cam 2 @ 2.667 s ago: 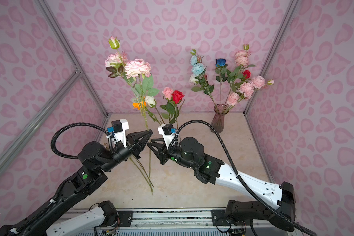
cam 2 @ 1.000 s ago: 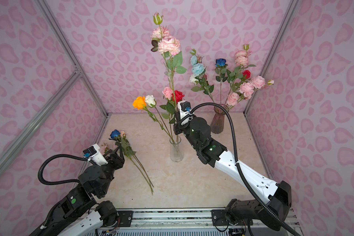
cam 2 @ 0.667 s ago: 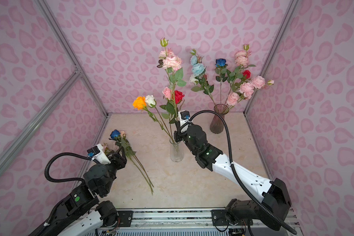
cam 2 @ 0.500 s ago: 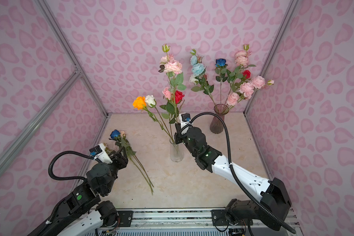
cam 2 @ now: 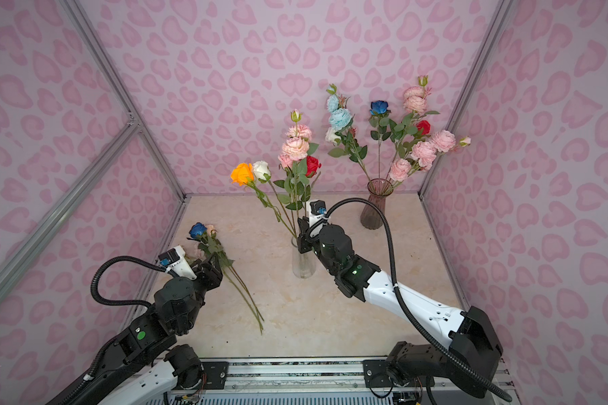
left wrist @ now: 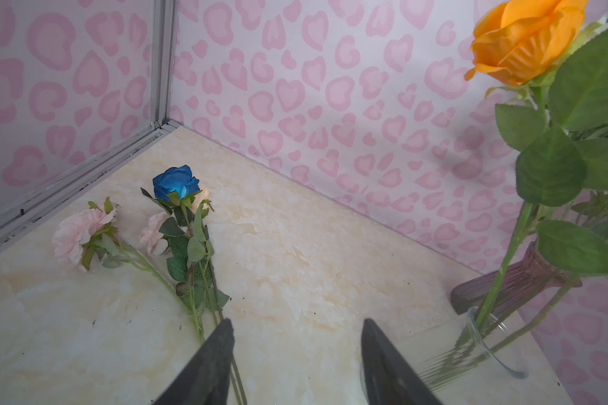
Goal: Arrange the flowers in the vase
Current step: 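Lower the pink carnation spray into the clear glass cylinder with the right gripper, then open the right gripper beside the cylinder and draw it back slightly, then grasp the pink peony spray stems on the table with the left gripper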
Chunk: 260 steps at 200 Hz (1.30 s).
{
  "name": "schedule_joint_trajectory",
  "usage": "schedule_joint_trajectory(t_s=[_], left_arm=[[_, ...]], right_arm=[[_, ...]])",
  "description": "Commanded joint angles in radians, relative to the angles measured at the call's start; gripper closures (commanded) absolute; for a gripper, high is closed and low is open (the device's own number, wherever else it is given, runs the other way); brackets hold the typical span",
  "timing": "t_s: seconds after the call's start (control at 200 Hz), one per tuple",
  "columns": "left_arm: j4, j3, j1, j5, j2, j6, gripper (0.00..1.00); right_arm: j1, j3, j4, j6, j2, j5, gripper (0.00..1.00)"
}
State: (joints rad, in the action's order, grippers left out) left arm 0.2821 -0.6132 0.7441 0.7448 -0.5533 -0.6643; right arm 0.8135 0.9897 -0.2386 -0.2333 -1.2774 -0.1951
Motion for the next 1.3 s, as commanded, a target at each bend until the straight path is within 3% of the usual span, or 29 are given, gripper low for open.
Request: schedule_joint_trajectory(t_s=[0.0,0.335,0.65,1.05,1.295], left_arm=[[-0.010,0.008,-0.011,0.001,-0.033,-0.027,0.41],[-0.015,0.016,-0.114,-0.103,-0.194,-0.109,0.41],[-0.014,-0.037,-0.136,-0.128,-0.291,-0.108,0.41],[-0.007,-0.014,-0.243,-0.215,-0.373,-0.139,0.45],[-0.017,-0.009,-0.400,-0.456,-0.596,-0.226,0.51]], right_arm=[[0.016,0.000,-0.019,-0.007,0.029,-0.020,0.79],[0.068,-0.026,0.035,0.035,0.151,-0.087,0.69],[0.067,-0.060,0.076,0.045,0.237,-0.102,0.64],[0.067,-0.179,0.078,0.007,0.378,-0.152,0.64],[0.068,-0.236,0.089,-0.029,0.412,-0.165,0.64]])
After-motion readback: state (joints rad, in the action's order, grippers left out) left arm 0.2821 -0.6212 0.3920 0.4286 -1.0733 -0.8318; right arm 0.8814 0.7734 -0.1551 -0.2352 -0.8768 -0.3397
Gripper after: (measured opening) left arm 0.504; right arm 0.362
